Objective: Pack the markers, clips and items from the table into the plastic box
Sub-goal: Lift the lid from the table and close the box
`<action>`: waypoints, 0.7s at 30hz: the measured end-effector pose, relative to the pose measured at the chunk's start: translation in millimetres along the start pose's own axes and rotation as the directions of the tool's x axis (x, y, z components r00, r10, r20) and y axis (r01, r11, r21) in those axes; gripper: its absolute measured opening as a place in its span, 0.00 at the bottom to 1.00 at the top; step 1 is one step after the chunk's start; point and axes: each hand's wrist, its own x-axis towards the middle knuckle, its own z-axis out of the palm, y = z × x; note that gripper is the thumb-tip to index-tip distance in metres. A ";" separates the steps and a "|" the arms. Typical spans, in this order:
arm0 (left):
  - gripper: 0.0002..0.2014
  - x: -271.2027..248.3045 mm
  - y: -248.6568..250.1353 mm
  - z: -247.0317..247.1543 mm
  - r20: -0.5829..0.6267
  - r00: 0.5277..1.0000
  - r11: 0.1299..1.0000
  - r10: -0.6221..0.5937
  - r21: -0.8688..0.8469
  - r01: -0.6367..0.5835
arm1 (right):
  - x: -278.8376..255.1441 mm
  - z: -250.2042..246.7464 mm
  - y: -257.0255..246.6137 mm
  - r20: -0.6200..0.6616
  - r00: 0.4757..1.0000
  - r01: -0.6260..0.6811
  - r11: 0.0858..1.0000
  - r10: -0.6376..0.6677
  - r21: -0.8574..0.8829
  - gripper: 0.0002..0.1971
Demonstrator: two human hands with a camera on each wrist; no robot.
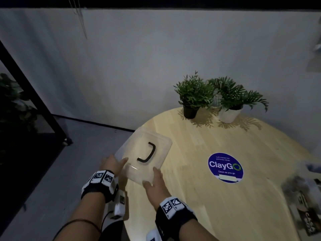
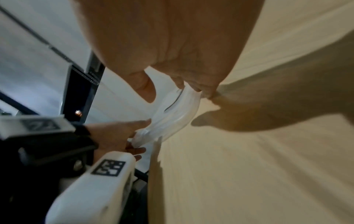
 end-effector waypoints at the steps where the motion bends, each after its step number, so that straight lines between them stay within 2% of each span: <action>1: 0.32 -4.8 3.4 -0.3 -0.038 0.999 0.992 0.007 -0.127 -0.012 | -0.2 -6.2 -1.3 -0.028 0.999 -0.015 0.995 0.018 0.094 0.37; 2: 0.26 -13.1 8.1 -1.4 -0.053 0.999 0.946 0.010 -0.322 -0.027 | -0.8 -13.6 -1.0 -0.054 0.997 -0.037 0.984 0.047 0.175 0.40; 3: 0.20 -25.1 15.3 -2.9 -0.036 0.999 0.854 0.011 -0.520 -0.028 | -1.7 -23.1 -0.3 -0.079 0.994 -0.056 0.966 0.078 0.253 0.44; 5: 0.11 -58.1 33.5 -6.3 0.031 0.998 0.620 0.050 -0.785 -0.007 | -8.6 -47.5 -1.6 -0.134 0.985 -0.052 0.923 0.112 0.382 0.51; 7: 0.07 -97.6 53.2 -9.0 0.015 0.991 0.483 0.136 -0.874 -0.053 | -22.1 -77.7 -3.5 -0.208 0.972 -0.008 0.900 0.109 0.436 0.49; 10: 0.10 -162.3 83.4 -9.1 0.040 0.945 0.345 0.324 -0.935 -0.079 | -68.8 -140.7 -15.4 -0.399 0.915 0.103 0.918 0.064 0.382 0.38; 11: 0.12 -183.5 94.3 -5.8 0.075 0.915 0.355 0.397 -0.931 -0.078 | -88.4 -166.1 -16.0 -0.469 0.883 0.130 0.943 0.032 0.308 0.34; 13: 0.15 -223.4 118.7 8.6 0.172 0.824 0.505 0.540 -0.849 -0.154 | -135.0 -218.1 -9.0 -0.587 0.808 0.160 0.980 -0.060 0.120 0.31; 14: 0.17 -242.5 132.3 20.1 0.225 0.765 0.577 0.603 -0.786 -0.223 | -159.8 -243.2 -1.6 -0.625 0.774 0.162 0.986 -0.099 0.044 0.29; 16: 0.24 -278.1 158.2 52.5 0.307 0.633 0.628 0.711 -0.683 -0.373 | -200.3 -285.0 21.5 -0.656 0.727 0.145 0.979 -0.203 -0.142 0.22; 18: 0.29 -310.3 183.1 89.9 0.352 0.534 0.631 0.769 -0.554 -0.543 | -228.5 -321.3 54.1 -0.681 0.697 0.003 0.951 -0.224 -0.309 0.19; 19: 0.31 -325.5 194.5 107.7 0.367 0.510 0.628 0.778 -0.475 -0.616 | -237.5 -337.4 72.0 -0.710 0.677 -0.094 0.934 -0.193 -0.344 0.23; 21: 0.32 -353.4 215.0 136.8 0.398 0.489 0.624 0.776 -0.379 -0.683 | -250.0 -366.1 103.9 -0.758 0.643 -0.270 0.893 -0.112 -0.360 0.30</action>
